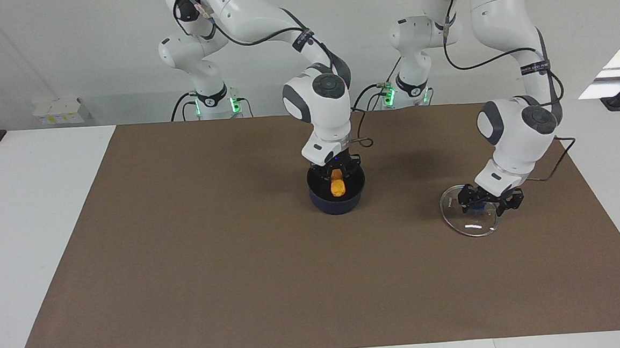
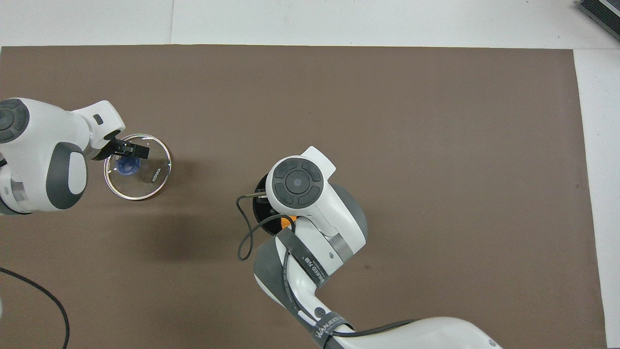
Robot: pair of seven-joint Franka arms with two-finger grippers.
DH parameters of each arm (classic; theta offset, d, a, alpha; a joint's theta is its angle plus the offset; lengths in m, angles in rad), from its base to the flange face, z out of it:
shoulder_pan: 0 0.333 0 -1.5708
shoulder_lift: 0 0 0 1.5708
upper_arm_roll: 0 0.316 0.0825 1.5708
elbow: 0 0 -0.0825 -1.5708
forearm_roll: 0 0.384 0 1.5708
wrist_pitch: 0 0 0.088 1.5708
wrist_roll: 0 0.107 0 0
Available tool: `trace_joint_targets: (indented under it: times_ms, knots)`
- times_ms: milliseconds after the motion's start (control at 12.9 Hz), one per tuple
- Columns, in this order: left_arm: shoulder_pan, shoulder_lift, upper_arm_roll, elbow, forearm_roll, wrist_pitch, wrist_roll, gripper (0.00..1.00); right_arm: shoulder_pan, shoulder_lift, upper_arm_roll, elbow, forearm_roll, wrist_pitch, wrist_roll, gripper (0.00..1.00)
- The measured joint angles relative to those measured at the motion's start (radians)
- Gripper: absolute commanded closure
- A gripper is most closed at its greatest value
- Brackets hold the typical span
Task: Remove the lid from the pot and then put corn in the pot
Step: 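Lower the lid onto the table with the left gripper and release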
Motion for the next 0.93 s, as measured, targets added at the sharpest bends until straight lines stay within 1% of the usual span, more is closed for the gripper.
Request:
trace_joint_targets:
  times_ms: [233, 389, 467, 544, 622, 700, 856, 933]
  knots:
    - [0.000, -0.024, -0.001, 0.031, 0.000, -0.045, 0.000, 0.00, 0.000, 0.005, -0.001, -0.011, 0.000, 0.022, 0.000, 0.67]
    - [0.000, -0.054, 0.000, 0.044, 0.000, -0.081, -0.001, 0.00, 0.000, 0.006, -0.002, -0.025, 0.000, 0.039, -0.004, 0.63]
    - [0.000, -0.069, 0.000, 0.050, 0.000, -0.104, -0.008, 0.00, 0.000, 0.006, -0.002, -0.031, 0.000, 0.053, -0.008, 0.56]
    - [0.000, -0.081, 0.001, 0.058, 0.000, -0.131, -0.018, 0.00, -0.001, 0.006, -0.004, -0.034, 0.000, 0.060, -0.013, 0.42]
    - [0.000, -0.094, 0.002, 0.071, 0.000, -0.166, -0.023, 0.00, -0.002, 0.006, -0.005, -0.037, 0.000, 0.063, -0.021, 0.23]
    - [0.000, -0.108, 0.003, 0.087, 0.000, -0.204, -0.027, 0.00, -0.003, 0.006, -0.005, -0.038, 0.000, 0.064, -0.023, 0.09]
    - [0.002, -0.145, 0.005, 0.123, 0.000, -0.285, -0.032, 0.00, -0.003, 0.006, -0.005, -0.038, 0.000, 0.066, -0.024, 0.01]
    - [0.003, -0.163, 0.006, 0.140, 0.000, -0.326, -0.037, 0.00, -0.003, 0.006, -0.005, -0.038, 0.000, 0.069, -0.025, 0.00]
